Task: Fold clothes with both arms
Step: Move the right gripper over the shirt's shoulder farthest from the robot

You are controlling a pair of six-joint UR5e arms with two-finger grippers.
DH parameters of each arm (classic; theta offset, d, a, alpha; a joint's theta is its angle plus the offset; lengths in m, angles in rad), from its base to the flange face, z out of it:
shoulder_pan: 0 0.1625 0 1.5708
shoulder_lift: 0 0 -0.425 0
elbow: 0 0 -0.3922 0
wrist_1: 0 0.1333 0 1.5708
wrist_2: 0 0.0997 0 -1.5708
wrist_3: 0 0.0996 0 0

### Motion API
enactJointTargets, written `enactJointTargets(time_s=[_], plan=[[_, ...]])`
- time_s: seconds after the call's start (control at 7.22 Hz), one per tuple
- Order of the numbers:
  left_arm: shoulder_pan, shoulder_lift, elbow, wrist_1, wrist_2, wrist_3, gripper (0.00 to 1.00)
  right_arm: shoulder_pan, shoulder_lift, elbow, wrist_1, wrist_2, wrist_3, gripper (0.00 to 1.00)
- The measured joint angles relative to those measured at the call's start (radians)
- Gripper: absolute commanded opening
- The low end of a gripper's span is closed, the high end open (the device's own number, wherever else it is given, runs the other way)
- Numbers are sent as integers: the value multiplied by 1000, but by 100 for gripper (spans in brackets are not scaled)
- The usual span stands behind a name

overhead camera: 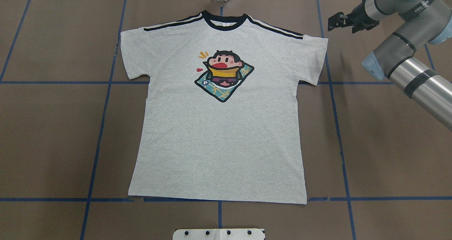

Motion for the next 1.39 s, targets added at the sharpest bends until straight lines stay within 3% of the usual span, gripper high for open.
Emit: enactJointTargets(time_s=[0.28, 0.42, 0.69, 0.83, 1.39], plan=[[0, 0, -4, -2, 1, 0, 100, -44, 24, -43, 15, -79, 11, 77], [0, 0, -5, -2, 1, 0, 100, -54, 34, -59, 15, -101, 12, 64], [0, 1, -5, -2, 3, 1, 100, -59, 47, -85, 15, -114, 22, 63], [0, 1, -6, -2, 4, 2, 100, -60, 58, -103, 15, -115, 48, 56], [0, 1, -16, -2, 4, 4, 100, -61, 76, -129, 13, -113, 108, 50]])
